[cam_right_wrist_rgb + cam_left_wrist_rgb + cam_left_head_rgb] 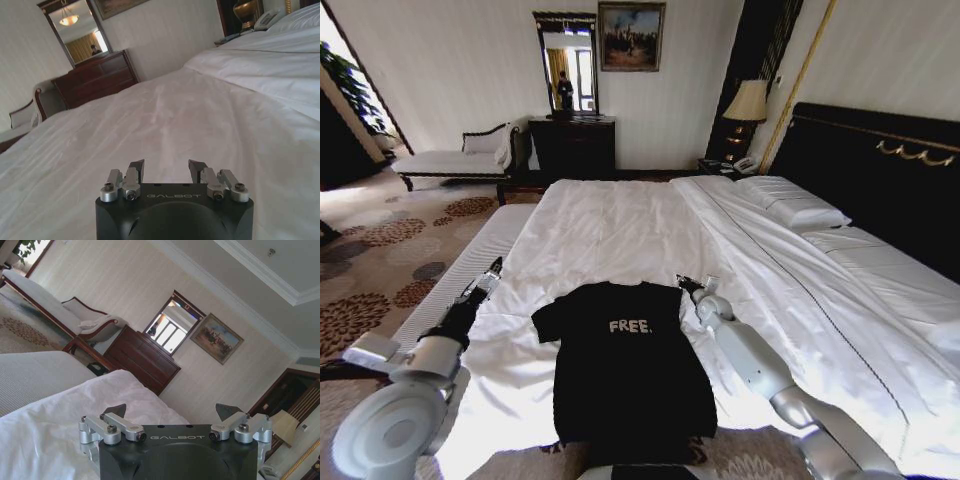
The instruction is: Fold the clothes on the bed.
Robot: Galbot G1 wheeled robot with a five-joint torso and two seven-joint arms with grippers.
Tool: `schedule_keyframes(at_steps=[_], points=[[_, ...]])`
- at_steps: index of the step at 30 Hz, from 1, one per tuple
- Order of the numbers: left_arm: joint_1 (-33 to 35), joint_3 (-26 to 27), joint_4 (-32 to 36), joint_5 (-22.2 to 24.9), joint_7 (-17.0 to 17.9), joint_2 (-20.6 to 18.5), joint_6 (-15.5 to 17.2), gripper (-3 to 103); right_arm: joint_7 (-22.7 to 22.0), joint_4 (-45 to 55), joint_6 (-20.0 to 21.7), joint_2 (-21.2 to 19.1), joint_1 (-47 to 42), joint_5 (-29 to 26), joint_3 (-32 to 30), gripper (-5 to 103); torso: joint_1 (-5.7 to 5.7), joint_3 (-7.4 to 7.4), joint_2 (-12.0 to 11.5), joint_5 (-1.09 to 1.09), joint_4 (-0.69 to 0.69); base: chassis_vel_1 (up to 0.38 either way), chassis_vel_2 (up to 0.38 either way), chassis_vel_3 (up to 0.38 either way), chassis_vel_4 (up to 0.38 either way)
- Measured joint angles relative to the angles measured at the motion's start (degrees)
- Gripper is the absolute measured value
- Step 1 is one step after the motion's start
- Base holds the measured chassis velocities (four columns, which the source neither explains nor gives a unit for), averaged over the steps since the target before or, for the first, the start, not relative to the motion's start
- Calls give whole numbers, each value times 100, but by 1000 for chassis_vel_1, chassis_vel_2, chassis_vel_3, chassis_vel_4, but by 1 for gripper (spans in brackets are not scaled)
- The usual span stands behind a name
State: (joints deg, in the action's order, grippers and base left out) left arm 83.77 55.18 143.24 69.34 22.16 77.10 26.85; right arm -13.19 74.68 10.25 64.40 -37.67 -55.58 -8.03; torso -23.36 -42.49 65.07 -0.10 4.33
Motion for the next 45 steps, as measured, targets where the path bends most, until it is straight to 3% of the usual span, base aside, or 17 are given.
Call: schedule_keyframes(at_steps=[6,9,10,16,19,22,25,29,34,45], points=[[7,-137,-32,-233,-29,6,-20,100,-78,859,-30,-169,-760,-347,-597,66,0,0,0,1,3,0,0,0,0],[-44,-334,-704,-909,-87,-47,-70,100,-199,1467,-30,4,-1545,-312,-1092,83,1,0,1,-1,3,0,0,0,0],[-82,-378,-959,-979,-106,-109,-83,100,-220,1624,-30,104,-1734,-281,-1234,83,1,0,1,-1,3,0,0,0,0],[-381,-503,-1865,-915,-116,-321,-108,100,-257,2368,-67,521,-2490,-173,-1719,99,1,0,0,-3,-1,0,0,0,0],[-755,-745,-2620,-538,-118,-272,-94,100,-198,2904,-208,842,-3205,116,-2038,100,1,1,1,-1,4,0,0,0,0],[-910,-870,-2965,-470,-181,-173,-79,100,-196,3085,-265,986,-3451,198,-2182,100,1,1,1,-1,3,0,0,0,0],[-1014,-961,-3270,-417,-288,-94,-66,100,-210,3269,-286,1122,-3659,184,-2329,100,1,0,1,-1,0,0,0,0,0],[-1124,-1099,-3782,-3,-514,28,79,100,-246,3585,-291,1339,-4036,13,-2549,100,1,0,1,-1,-1,0,0,0,0],[-1274,-1102,-4321,183,-601,159,186,100,-218,3698,-391,1414,-4332,-30,-2647,100,1,0,1,0,3,0,0,0,0],[-1310,-1003,-4615,197,-579,231,220,100,-34,3707,-529,1332,-4347,0,-2670,100,0,0,1,0,0,0,0,0,0]])
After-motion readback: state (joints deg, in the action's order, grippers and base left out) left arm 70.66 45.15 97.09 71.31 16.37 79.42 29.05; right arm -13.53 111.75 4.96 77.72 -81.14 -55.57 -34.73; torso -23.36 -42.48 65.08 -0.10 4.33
